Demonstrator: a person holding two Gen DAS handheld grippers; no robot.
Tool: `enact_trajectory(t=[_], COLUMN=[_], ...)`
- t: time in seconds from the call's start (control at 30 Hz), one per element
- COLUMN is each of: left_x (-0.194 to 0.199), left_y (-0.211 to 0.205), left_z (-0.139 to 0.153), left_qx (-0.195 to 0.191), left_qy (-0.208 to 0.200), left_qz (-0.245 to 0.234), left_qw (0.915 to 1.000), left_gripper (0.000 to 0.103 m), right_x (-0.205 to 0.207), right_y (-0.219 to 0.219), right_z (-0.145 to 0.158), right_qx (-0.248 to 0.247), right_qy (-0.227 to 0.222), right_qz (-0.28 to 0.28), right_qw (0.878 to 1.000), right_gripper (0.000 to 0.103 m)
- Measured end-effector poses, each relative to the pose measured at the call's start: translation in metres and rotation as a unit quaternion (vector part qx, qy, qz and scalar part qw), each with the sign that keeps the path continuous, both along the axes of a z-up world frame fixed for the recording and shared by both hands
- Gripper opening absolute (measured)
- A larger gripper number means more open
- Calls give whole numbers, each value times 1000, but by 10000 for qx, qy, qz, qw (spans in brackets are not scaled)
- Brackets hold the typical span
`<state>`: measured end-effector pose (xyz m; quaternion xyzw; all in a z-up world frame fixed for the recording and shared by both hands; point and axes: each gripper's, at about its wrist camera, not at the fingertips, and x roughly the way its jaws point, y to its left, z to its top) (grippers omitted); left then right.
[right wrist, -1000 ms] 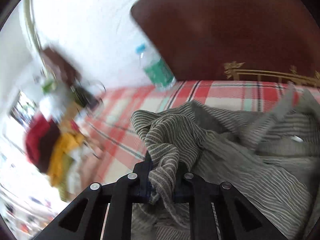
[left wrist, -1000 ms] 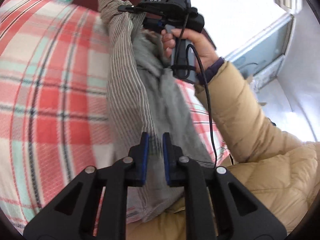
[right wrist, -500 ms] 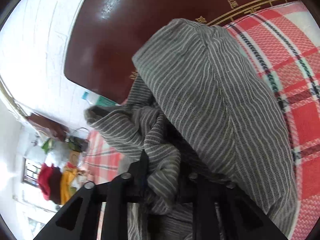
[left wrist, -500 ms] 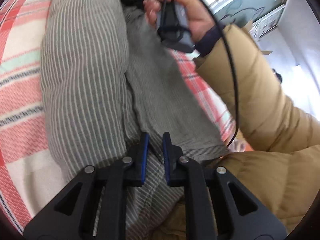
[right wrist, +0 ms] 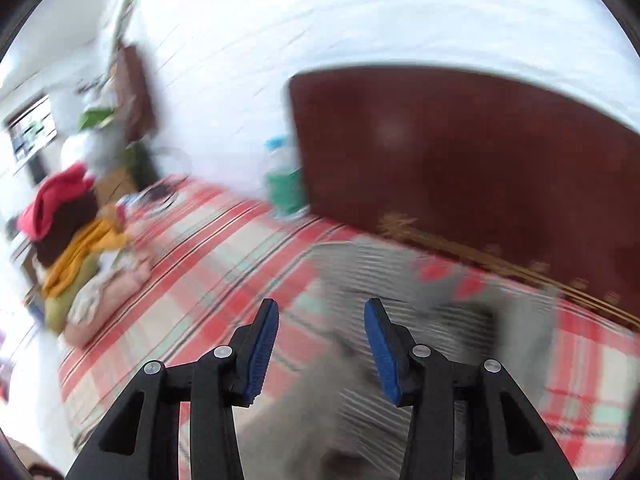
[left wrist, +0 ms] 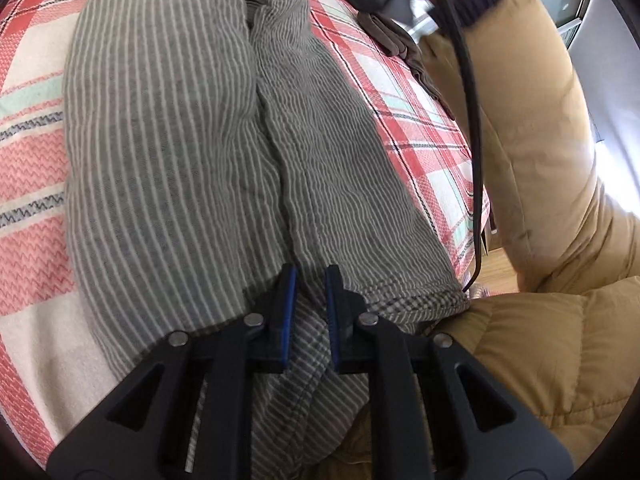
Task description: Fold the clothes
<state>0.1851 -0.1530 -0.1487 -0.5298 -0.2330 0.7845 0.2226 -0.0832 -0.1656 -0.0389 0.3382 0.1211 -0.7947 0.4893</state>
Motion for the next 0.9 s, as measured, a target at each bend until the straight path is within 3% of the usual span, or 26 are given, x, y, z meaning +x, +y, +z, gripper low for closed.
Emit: enact_trajectory(t=[0.03,0.13,0.17,0.3,0.37,0.47,0.5,0.6,0.7,0.83,0.9], left_x=[0,4,6,10,13,22,26,37,41,43,47], left_y=[0,4,4,3,3,1,1,-4,-17,-47,-49], left_z=[0,2,3,10,17,32,39,67,81,85,80], left_qx=[2,13,42,171,158,168,153,128,79,-31,-53], left_qy=[7,55,76,207,304,559,671,1014,1207,1129,1034], left_qz=[15,59,50,-90,-165,-259,-269,-263,-48,359,556], left_qw=[10000,10000,9999,9996,9993,9980,9973,9944,9926,9930,9931], left_gripper=[15,15,15,15,16,30,37,44,48,49,49], right_x=[-5,-42,-61,-87,-71,-31,-13,44,76,109,115], right_y=[-18,-29,-18,23,29,37,39,39,36,36,44], right_z=[-9,-42,-57,-97,-80,-45,-34,-23,-53,-104,-96], right_qx=[226,521,464,37,96,73,38,263,983,1887,1721], right_qy=[5,-408,-796,-1747,-1537,-868,-677,-198,-207,368,-54], right_qz=[62,-637,-1011,-1366,-1270,-854,-591,286,834,834,687], right_qw=[9997,9958,9906,9751,9799,9925,9959,9990,9914,9778,9827], right_gripper=[40,39,39,34,36,43,43,43,42,44,44])
